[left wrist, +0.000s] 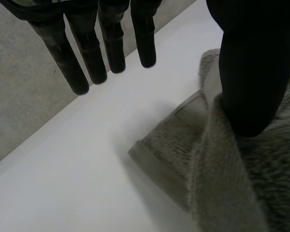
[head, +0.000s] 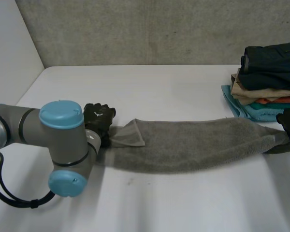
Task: Fold the laundry.
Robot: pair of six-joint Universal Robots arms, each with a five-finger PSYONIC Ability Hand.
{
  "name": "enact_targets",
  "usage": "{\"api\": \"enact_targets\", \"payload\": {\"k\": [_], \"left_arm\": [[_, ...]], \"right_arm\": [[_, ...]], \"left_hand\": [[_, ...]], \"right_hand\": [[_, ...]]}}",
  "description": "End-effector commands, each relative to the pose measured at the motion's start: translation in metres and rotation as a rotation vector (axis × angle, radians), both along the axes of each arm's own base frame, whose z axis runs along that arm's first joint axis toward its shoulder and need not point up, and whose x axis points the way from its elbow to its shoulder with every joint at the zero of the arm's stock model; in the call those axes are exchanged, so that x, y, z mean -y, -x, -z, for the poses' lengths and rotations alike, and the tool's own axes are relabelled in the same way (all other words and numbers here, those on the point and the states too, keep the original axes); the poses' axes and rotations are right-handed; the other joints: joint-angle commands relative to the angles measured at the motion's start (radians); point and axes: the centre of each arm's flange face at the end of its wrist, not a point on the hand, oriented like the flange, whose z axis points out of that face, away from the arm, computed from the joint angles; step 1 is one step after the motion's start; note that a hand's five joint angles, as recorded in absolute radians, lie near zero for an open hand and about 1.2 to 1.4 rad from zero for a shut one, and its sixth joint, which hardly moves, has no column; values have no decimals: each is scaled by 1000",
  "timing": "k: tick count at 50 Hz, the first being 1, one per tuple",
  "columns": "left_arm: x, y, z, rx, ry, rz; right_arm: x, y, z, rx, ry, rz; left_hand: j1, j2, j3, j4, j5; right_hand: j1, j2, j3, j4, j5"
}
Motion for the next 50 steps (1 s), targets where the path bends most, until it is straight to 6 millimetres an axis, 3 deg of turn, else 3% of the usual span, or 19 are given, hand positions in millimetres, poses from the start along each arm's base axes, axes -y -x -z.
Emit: {"api": "enact_targets", "payload": {"k": [1, 3, 6, 14, 23, 33, 39, 43, 44, 46, 47, 50], "left_arm": [[43, -22, 2, 3, 41, -182], [61, -48, -3, 16, 63, -322], [62, -53, 2, 28, 53, -355], [31, -26, 2, 12, 7, -177], [11, -28, -18, 15, -10, -161], [-10, -43, -39, -36, -23, -180], [-29, -52, -47, -66, -51, -186], [-37, -57, -51, -67, -50, -186], [-38, -58, -52, -68, -51, -186], [-39, -61, -54, -70, -48, -190], [-39, -63, -54, -70, -48, -193], [-39, -66, -55, -73, -46, -203]], "right_arm": [[0, 0, 4, 2, -14, -1], [0, 0, 4, 2, -14, -1], [0, -1, 4, 1, -14, -1], [0, -1, 5, 2, -17, -1], [1, 5, 3, 3, -20, 16], [9, 43, -9, -73, 23, 104], [7, 46, -24, -155, 82, 91], [-3, 9, -43, -171, 160, -31], [-12, -19, -53, -170, 208, -127], [-22, -45, -62, -162, 251, -218], [-34, -72, -67, -153, 286, -322], [-52, -109, -74, -139, 342, -467]], "left_hand": [[209, 195, 198, 195, 189], [212, 198, 201, 198, 192], [220, 207, 210, 207, 201], [173, 160, 163, 160, 154], [121, 107, 110, 107, 101], [80, 66, 69, 66, 60], [65, 51, 55, 52, 46], [41, 28, 31, 28, 22], [38, 25, 28, 25, 19], [38, 25, 28, 25, 19], [35, 22, 25, 22, 16], [30, 16, 19, 16, 10]], "right_hand": [[428, 221, 211, 204, 233], [428, 221, 211, 204, 233], [428, 221, 211, 204, 233], [428, 221, 211, 204, 233], [428, 221, 211, 204, 233], [428, 221, 211, 204, 233], [428, 221, 211, 204, 233], [428, 221, 211, 204, 233], [428, 221, 211, 204, 233], [428, 221, 211, 204, 233], [428, 221, 211, 204, 233], [428, 221, 211, 204, 233]]}}
